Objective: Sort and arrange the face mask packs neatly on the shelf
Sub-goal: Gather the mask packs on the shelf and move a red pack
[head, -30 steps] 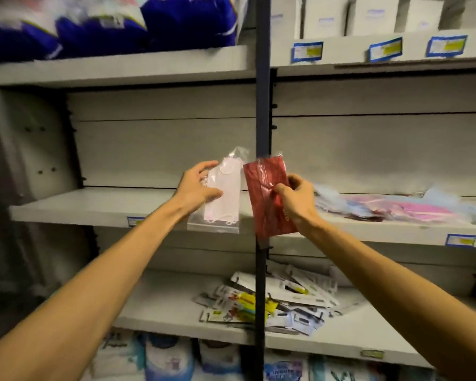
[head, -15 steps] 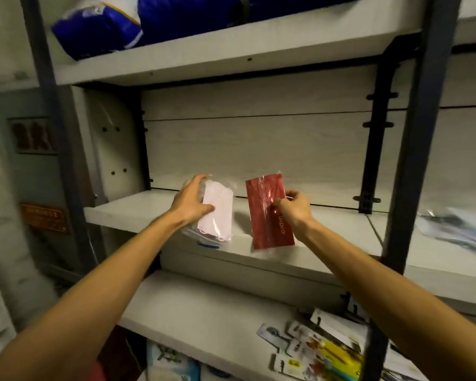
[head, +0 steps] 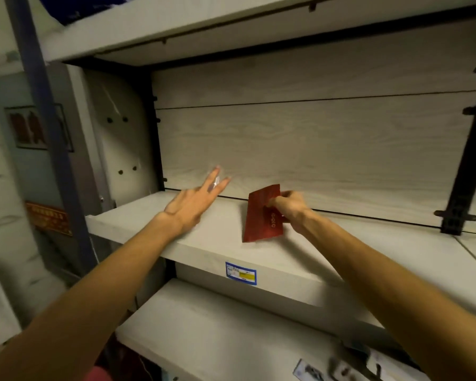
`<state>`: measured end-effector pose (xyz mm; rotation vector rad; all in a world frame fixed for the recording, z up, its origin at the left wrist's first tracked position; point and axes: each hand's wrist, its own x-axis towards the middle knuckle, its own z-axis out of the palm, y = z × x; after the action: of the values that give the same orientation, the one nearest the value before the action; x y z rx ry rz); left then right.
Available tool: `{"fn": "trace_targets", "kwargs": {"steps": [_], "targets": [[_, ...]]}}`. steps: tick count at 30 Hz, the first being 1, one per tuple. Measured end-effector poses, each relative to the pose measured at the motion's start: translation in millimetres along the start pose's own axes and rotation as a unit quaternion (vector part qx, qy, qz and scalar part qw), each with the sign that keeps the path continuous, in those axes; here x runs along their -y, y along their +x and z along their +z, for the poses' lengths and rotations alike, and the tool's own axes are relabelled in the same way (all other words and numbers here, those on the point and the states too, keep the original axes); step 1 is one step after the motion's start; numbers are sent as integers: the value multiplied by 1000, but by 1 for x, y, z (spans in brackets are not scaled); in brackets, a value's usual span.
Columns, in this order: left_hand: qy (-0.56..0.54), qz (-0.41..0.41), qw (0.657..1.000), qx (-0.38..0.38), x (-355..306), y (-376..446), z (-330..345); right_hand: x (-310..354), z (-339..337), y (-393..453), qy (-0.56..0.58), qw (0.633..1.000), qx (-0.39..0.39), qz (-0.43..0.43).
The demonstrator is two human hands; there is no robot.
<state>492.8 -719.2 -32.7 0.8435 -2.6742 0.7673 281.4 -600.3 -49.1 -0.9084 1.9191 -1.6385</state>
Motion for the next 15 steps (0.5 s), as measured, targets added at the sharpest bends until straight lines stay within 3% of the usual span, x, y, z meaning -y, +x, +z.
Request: {"fn": "trace_targets", "kwargs": {"steps": [4, 8, 11, 15], "targets": [[-25, 19, 999, -16, 18, 12, 36, -2, 33, 12, -10, 1000, 17, 20], [-160, -63, 984, -34, 54, 32, 65, -5, 59, 26, -28, 999, 1, 19], [-241, -101, 965, 14, 90, 45, 83, -7, 77, 35, -68, 997, -24, 6], [-217, -84, 966, 116, 130, 43, 115, -10, 93, 43, -241, 968, -57, -30]]}}
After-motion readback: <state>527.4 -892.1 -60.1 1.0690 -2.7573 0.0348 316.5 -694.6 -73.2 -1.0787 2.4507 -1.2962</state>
